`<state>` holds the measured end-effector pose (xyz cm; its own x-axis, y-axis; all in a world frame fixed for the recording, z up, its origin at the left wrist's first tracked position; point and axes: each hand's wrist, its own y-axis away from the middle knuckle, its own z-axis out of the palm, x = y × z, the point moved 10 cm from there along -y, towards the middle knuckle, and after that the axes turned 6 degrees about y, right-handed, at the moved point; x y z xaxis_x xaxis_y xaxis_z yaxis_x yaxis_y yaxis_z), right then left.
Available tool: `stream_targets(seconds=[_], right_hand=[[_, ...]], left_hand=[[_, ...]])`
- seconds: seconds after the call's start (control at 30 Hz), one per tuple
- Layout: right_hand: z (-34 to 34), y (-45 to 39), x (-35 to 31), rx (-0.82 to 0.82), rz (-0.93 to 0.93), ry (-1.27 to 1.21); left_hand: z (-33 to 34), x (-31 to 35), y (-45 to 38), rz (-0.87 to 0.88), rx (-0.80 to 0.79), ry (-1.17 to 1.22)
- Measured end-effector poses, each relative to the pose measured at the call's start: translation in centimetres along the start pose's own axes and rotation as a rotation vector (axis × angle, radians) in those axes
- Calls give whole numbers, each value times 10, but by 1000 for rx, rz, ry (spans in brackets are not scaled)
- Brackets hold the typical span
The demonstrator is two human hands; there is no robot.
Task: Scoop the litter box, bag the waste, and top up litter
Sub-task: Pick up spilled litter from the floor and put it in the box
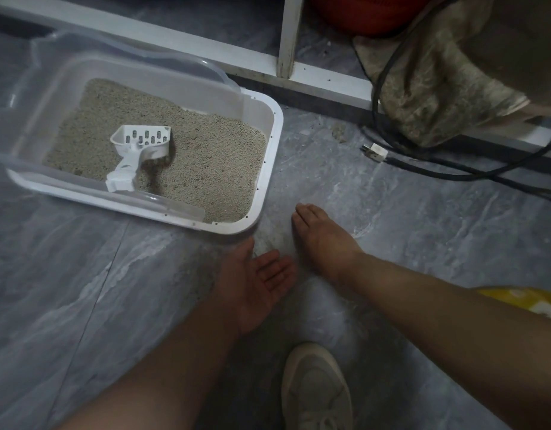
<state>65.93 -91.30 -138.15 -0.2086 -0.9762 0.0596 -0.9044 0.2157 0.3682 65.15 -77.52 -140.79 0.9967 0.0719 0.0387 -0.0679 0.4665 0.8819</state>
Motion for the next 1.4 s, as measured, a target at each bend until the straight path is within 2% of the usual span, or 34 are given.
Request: stream_targets(seconds=[0.23, 0.4, 0.6, 0.8, 0.93, 1.07, 1.2, 1.4], right_hand=[[-14, -14, 13, 130, 15, -111], [-11, -23, 4, 142, -105, 20], [-2, -7, 2, 210, -125, -19], [-8, -15, 6, 176, -108, -12], [-12, -20, 11, 109, -28, -35], [-7, -14, 27, 121, 145, -235], [-30, 18, 25, 253, 296, -722], [-55, 58, -26, 132, 143, -972]], left_hand=[[-3, 4, 0, 8, 10, -9], [-6, 5, 1, 15, 18, -5], [-7, 5, -1, 21, 19, -12], [-4, 3, -5, 8, 7, -21], [-2, 6, -5, 19, 4, -24], [1, 9, -6, 24, -8, -22], [9, 5, -7, 32, -67, -16], [34, -12, -4, -46, -253, 9]])
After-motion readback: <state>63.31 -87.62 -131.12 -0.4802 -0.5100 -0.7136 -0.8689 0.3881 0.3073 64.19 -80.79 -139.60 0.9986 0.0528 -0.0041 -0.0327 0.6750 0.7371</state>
